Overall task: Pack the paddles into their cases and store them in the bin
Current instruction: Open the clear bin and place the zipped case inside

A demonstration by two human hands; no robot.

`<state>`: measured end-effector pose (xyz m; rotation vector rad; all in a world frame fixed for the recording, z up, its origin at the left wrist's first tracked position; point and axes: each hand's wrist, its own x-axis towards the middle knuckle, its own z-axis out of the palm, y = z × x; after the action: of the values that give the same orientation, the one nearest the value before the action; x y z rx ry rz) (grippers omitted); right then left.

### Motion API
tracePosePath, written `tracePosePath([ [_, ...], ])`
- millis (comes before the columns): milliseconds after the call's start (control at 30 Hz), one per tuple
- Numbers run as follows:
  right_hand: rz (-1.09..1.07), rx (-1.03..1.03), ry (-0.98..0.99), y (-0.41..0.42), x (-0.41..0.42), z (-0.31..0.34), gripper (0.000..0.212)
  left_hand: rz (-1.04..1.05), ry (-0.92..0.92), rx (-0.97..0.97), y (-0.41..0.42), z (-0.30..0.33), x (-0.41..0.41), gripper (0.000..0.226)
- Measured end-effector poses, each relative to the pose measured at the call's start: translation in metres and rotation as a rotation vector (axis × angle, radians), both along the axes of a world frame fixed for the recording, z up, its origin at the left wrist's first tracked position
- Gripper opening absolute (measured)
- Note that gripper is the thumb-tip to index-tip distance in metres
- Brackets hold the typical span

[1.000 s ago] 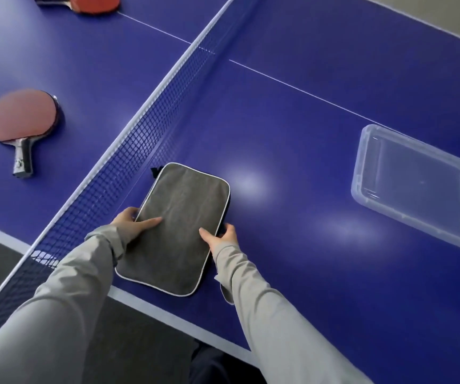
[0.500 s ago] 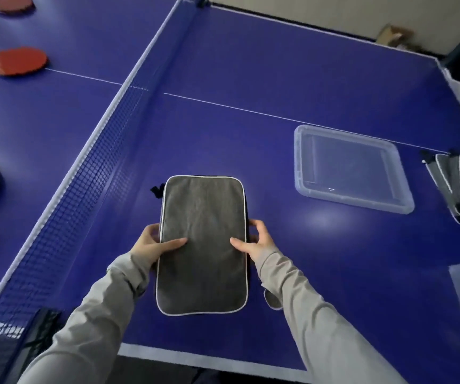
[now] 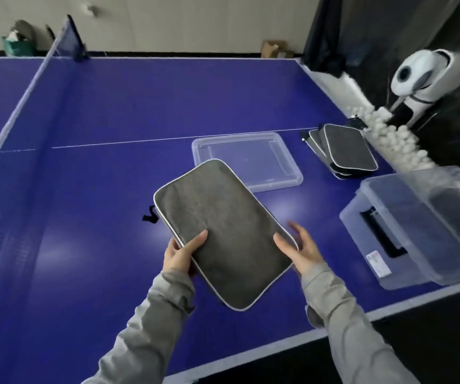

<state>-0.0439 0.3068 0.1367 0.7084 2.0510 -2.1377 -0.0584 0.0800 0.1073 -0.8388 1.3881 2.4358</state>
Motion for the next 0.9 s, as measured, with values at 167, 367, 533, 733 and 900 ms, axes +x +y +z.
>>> tracePosePath([
  [167,-0.241,-0.336,0.057,0.044,0.032,0.01,0.039,0.118,0.041,0.14,0.107,0.027,0.018,0.047],
  [367,-0.262,-0.276,0.21,0.139,0.053,0.034,0.037,-0.021,0.153,0.252,0.199,0.044,0.053,0.045],
  [533,-0.201,-0.206,0.242,0.247,0.068,0.064,0.038,-0.077,0.235,0.348,0.221,0.046,0.061,0.053],
  [733,-0.125,-0.121,0.201,0.348,0.051,0.084,0.036,-0.344,0.333,-0.117,0.257,0.079,0.015,0.042],
  [900,-0.166,-0.006,0.127,0.417,0.016,0.081,0.055,-0.455,0.321,-0.271,0.328,0.079,-0.025,0.06],
])
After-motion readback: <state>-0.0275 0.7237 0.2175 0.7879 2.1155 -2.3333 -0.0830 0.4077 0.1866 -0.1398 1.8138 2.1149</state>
